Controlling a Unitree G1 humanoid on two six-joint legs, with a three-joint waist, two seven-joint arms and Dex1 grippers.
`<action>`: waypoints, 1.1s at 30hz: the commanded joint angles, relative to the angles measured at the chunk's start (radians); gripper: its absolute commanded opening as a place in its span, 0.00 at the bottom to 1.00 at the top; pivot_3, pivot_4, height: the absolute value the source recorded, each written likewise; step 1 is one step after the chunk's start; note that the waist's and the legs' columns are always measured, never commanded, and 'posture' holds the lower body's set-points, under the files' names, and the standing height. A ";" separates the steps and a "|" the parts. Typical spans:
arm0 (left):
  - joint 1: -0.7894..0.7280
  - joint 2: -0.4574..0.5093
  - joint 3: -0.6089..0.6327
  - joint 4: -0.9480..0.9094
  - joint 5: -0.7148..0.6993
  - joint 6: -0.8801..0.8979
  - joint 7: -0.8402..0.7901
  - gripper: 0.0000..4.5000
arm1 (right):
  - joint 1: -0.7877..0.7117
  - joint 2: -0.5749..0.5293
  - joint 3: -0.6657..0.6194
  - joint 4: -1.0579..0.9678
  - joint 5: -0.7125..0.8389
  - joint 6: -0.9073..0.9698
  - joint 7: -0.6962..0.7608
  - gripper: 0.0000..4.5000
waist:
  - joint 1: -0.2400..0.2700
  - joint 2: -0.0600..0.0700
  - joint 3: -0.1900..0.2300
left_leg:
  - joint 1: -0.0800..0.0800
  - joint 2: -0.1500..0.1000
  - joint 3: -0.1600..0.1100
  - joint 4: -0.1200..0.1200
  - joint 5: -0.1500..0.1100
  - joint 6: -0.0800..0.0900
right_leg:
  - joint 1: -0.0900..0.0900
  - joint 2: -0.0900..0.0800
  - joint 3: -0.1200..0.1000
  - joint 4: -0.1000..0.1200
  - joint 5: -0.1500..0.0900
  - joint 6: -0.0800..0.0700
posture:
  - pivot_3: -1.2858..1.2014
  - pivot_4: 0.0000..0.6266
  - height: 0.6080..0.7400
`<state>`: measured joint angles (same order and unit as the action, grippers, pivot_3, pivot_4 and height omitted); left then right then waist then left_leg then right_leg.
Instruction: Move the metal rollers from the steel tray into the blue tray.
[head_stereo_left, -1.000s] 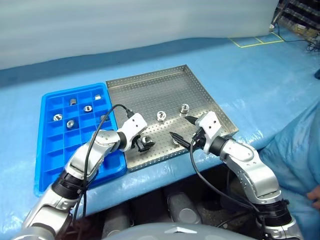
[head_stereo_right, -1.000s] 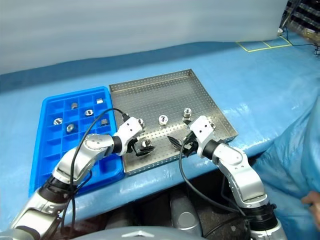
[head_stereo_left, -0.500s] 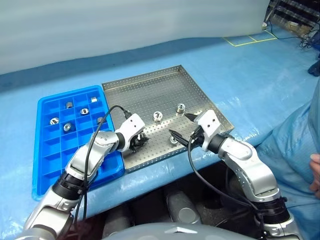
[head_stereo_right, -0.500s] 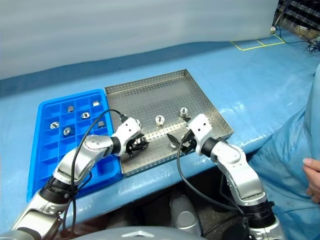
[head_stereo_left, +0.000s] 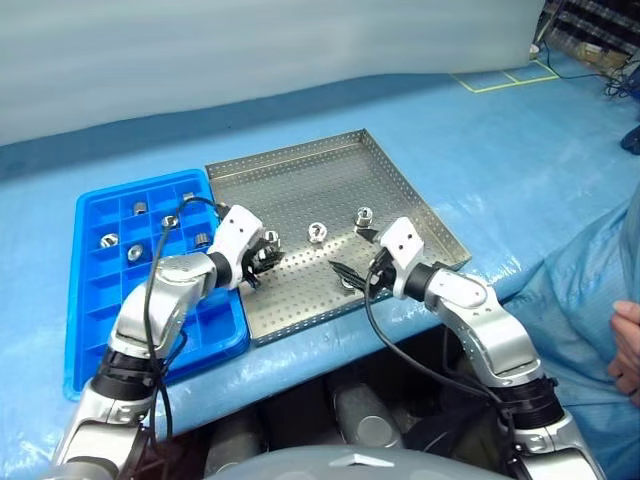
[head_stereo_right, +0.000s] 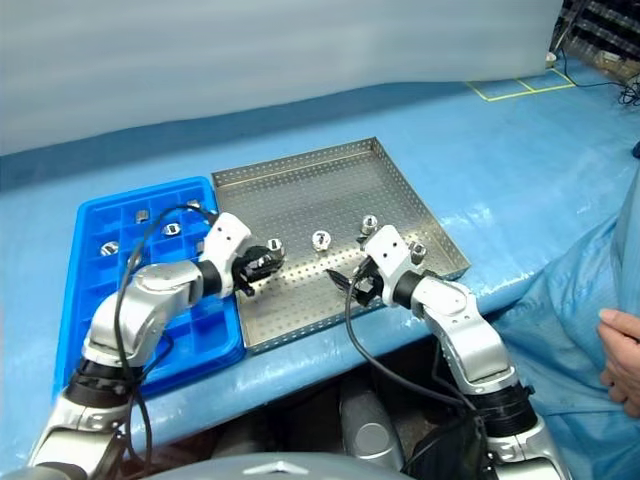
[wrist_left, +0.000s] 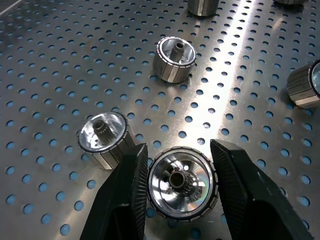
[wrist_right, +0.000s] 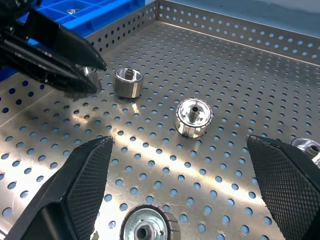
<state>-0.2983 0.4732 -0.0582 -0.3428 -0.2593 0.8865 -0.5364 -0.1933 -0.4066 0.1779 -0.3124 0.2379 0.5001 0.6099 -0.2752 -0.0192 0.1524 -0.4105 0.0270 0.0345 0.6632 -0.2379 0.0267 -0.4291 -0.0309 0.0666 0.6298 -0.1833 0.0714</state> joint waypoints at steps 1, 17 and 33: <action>0.017 0.037 0.160 -0.154 -0.044 0.029 0.032 0.37 | -0.032 0.017 0.000 0.001 0.064 -0.027 0.074 1.00 | 0.004 -0.001 0.000 | 0.000 0.000 0.000 0.000 0.000 0.000 | 0.000 0.001 0.000 0.000 0.000 0.001 | 0.45 0.24 1.00; 0.259 -0.044 0.464 -0.258 0.080 0.020 0.358 0.37 | -0.131 0.013 0.132 -0.016 0.102 0.063 0.200 1.00 | 0.177 -0.005 0.000 | -0.001 0.001 -0.001 0.000 0.000 -0.001 | 0.000 0.000 -0.001 -0.001 0.000 -0.003 | 0.51 0.24 1.00; 0.217 -0.116 0.383 -0.104 0.094 -0.049 0.406 0.54 | -0.133 -0.006 0.124 -0.043 0.065 0.077 0.156 1.00 | 0.214 -0.007 -0.001 | -0.001 0.001 0.001 0.002 0.000 -0.001 | 0.000 0.000 -0.003 -0.001 0.002 -0.007 | 0.49 0.24 1.00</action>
<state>-0.0835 0.3401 0.3243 -0.4250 -0.1653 0.8550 -0.1211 -0.3228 -0.4146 0.3178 -0.3180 0.2988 0.5783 0.7738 -0.0608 -0.0265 0.1517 -0.4113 0.0279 0.0354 0.6648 -0.2381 0.0258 -0.4293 -0.0309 0.0641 0.6286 -0.1810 0.0641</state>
